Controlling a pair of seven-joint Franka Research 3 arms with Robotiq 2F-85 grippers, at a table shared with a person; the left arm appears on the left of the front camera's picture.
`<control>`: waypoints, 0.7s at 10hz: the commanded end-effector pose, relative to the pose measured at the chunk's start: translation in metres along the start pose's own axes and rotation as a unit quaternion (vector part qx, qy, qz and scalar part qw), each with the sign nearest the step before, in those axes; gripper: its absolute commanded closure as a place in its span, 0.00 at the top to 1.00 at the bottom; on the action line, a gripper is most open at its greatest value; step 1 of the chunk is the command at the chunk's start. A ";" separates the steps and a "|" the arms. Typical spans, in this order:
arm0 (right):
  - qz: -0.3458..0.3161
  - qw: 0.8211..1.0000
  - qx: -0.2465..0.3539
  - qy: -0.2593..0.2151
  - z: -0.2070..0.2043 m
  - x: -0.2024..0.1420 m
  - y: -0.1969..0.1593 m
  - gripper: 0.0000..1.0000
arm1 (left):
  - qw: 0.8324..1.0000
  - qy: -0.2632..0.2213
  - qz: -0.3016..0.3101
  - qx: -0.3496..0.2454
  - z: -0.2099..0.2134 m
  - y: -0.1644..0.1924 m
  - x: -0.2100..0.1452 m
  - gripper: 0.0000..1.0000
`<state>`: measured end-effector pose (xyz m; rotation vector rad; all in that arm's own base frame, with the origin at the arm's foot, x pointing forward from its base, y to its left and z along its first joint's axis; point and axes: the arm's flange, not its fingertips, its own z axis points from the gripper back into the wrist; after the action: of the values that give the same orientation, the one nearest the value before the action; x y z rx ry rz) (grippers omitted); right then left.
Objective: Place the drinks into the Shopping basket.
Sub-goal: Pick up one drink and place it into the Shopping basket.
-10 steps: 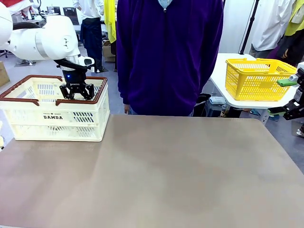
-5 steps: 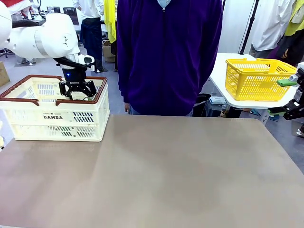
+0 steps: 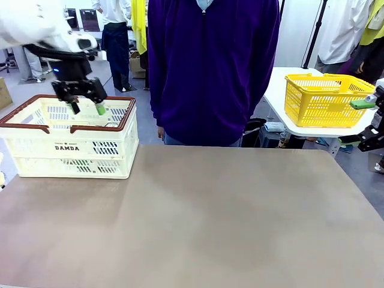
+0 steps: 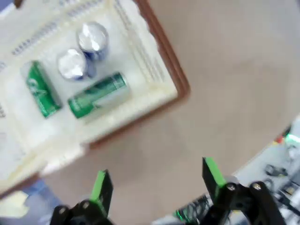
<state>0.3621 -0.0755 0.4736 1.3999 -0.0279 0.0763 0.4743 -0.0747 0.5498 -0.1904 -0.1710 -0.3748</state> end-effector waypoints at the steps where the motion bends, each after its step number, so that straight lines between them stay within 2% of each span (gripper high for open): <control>1: -0.006 1.000 -0.005 0.007 0.001 -0.002 0.003 1.00 | 0.997 -0.043 -0.052 -0.029 0.015 -0.009 -0.100 1.00; 2: -0.006 1.000 -0.005 0.007 0.001 -0.002 0.003 1.00 | 0.993 -0.047 -0.089 -0.061 0.027 -0.007 -0.143 1.00; 3: -0.006 1.000 -0.005 0.007 0.001 -0.002 0.003 1.00 | 0.986 -0.081 -0.089 -0.112 0.044 0.010 -0.171 1.00; 5: -0.006 1.000 -0.005 0.007 0.001 -0.002 0.003 1.00 | 0.949 -0.157 -0.066 -0.265 0.081 0.067 -0.193 1.00; 6: -0.006 1.000 -0.005 0.007 0.001 -0.002 0.003 1.00 | 0.901 -0.173 -0.080 -0.391 0.091 0.102 -0.199 1.00; 7: -0.006 1.000 -0.005 0.007 0.001 -0.002 0.003 1.00 | 0.864 -0.213 0.016 -0.456 0.091 0.131 -0.200 1.00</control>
<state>0.3620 -0.0759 0.4738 1.4002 -0.0283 0.0762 0.2931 0.1197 0.5761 -0.9098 -0.4618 -0.4867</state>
